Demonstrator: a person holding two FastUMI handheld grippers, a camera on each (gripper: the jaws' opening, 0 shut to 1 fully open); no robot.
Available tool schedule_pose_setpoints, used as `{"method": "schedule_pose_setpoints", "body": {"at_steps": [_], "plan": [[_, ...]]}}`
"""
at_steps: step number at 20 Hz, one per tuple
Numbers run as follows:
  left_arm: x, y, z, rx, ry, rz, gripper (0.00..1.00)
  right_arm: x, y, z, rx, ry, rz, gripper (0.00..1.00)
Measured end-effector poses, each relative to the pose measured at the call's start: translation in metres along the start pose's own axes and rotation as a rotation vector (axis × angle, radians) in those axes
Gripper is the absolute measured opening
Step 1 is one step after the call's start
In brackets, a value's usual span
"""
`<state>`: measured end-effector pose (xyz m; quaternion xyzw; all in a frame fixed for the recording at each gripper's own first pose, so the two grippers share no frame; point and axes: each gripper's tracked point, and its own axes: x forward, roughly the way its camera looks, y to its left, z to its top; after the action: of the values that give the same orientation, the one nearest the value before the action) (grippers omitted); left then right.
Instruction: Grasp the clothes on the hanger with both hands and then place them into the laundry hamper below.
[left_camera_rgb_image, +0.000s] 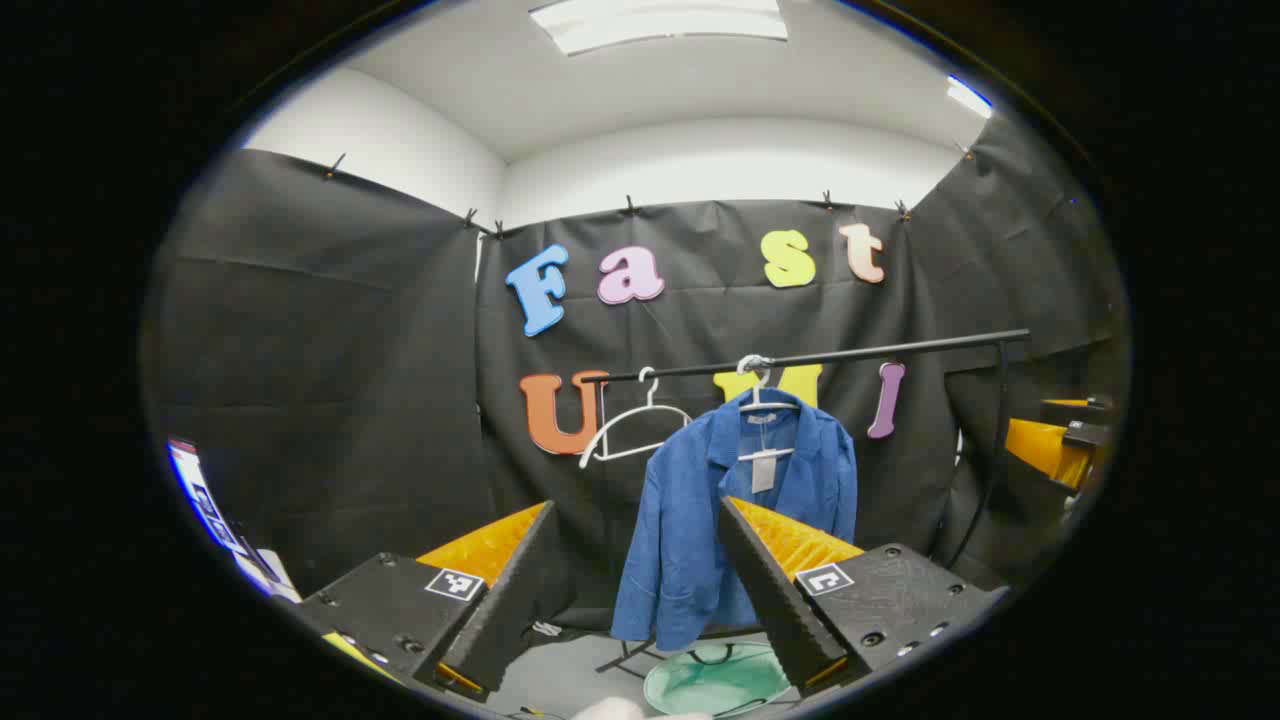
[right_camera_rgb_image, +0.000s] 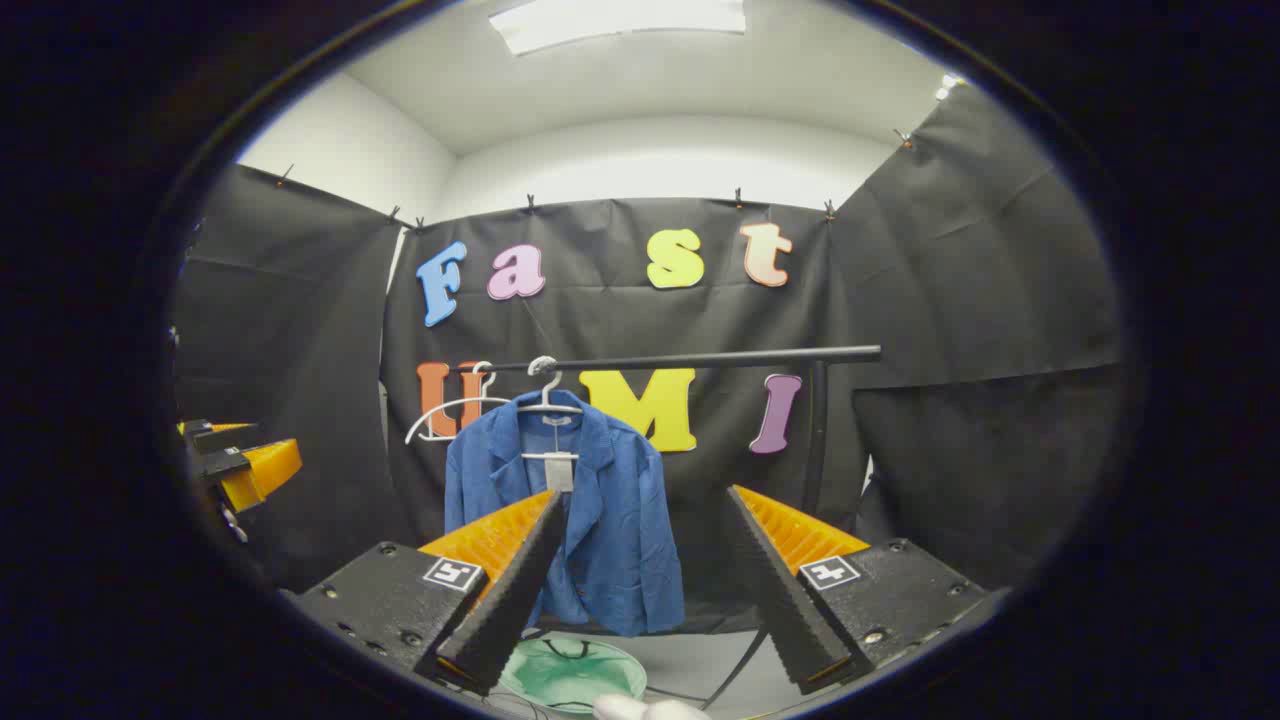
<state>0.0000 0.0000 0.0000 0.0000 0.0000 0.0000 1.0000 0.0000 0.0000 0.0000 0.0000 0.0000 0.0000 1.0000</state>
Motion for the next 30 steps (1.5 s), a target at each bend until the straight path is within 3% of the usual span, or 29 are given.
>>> {"method": "schedule_pose_setpoints", "body": {"at_steps": [3,6,18,25,30], "plan": [[0.001,-0.003,0.0,-0.01,-0.006,-0.013,0.99,0.001,0.0,-0.001,0.007,-0.001,-0.007,1.0],[0.0,-0.015,0.002,-0.017,-0.014,-0.081,1.0,0.002,0.002,-0.004,0.016,0.003,-0.006,1.0],[0.011,-0.01,0.002,-0.022,-0.035,-0.063,1.0,0.015,0.013,-0.017,0.013,0.031,0.001,1.0],[0.064,-0.033,-0.02,-0.041,-0.006,-0.075,1.0,0.068,0.011,-0.039,-0.029,0.045,0.029,1.0],[0.12,-0.062,-0.041,-0.079,-0.024,-0.112,1.0,0.128,0.018,-0.057,-0.044,0.054,0.103,1.0]]}}
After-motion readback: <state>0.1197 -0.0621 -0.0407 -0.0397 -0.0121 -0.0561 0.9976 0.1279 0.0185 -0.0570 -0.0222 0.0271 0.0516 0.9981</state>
